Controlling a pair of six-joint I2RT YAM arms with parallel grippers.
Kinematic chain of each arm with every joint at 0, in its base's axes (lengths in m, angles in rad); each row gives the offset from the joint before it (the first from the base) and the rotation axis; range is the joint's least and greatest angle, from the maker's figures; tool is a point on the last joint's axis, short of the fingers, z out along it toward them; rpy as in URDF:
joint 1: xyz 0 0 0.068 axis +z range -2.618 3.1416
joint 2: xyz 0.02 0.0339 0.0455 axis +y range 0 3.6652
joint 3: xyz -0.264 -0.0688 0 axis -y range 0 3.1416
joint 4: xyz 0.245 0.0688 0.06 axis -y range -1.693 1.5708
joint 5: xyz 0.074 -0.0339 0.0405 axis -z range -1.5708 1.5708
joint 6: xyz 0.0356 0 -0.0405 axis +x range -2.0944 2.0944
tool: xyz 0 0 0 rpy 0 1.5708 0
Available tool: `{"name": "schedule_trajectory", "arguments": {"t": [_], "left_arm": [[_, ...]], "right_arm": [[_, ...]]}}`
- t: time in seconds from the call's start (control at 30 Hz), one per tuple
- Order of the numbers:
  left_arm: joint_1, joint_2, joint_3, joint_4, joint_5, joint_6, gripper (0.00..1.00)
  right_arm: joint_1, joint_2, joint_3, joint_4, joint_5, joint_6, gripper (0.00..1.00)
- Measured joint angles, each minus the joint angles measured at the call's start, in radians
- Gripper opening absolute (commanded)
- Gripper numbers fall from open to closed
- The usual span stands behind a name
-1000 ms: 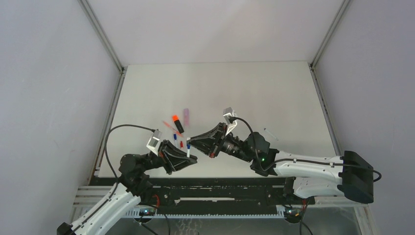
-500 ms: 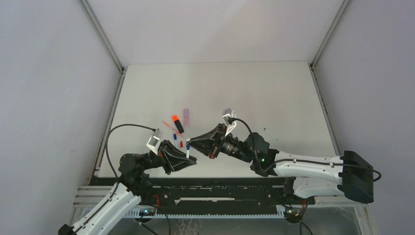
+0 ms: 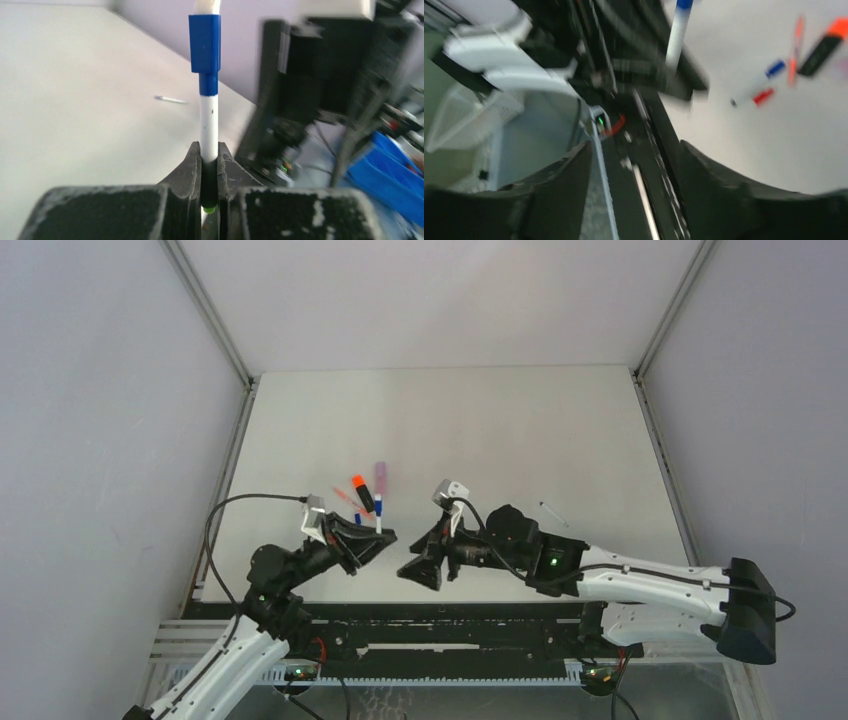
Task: Insert the pens into the pen caps
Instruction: Place the pen at the center of the board.
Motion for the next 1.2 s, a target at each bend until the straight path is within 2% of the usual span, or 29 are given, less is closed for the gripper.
{"name": "schedule_trajectory", "arguments": {"t": [0.13,0.3,0.47,0.63,0.67,0.73,0.83,0.97,1.2], "left_arm": [[0.011,-0.046,0.004,-0.209,-0.265,0.046,0.0],[0.018,-0.016,0.009,-0.539,-0.596,0.042,0.0],[0.044,0.127,0.009,-0.679,-0.725,0.013,0.0],[0.087,0.229,0.009,-0.709,-0.766,-0.013,0.01],[0.09,0.24,0.009,-0.709,-0.766,-0.019,0.03],[0.094,0.26,0.009,-0.708,-0.766,-0.029,0.18],[0.1,0.279,0.009,-0.704,-0.763,-0.035,0.34],[0.104,0.287,0.009,-0.698,-0.76,-0.037,0.51],[0.109,0.224,0.009,-0.682,-0.768,-0.007,0.72]], "right_arm": [[-0.069,-0.11,0.0,-0.245,-0.04,-0.05,0.71],[-0.155,-0.223,0.0,-0.379,-0.002,-0.08,0.7],[-0.191,-0.198,0.0,-0.473,0.069,-0.079,0.7],[-0.25,-0.184,-0.024,-0.524,0.119,-0.064,0.69],[-0.264,-0.185,-0.033,-0.53,0.123,-0.06,0.69],[-0.288,-0.191,-0.052,-0.538,0.127,-0.055,0.69],[-0.316,-0.205,-0.079,-0.55,0.126,-0.044,0.69],[-0.346,-0.217,-0.089,-0.56,0.126,-0.037,0.69],[-0.373,-0.23,-0.089,-0.584,0.166,-0.039,0.69]]}}
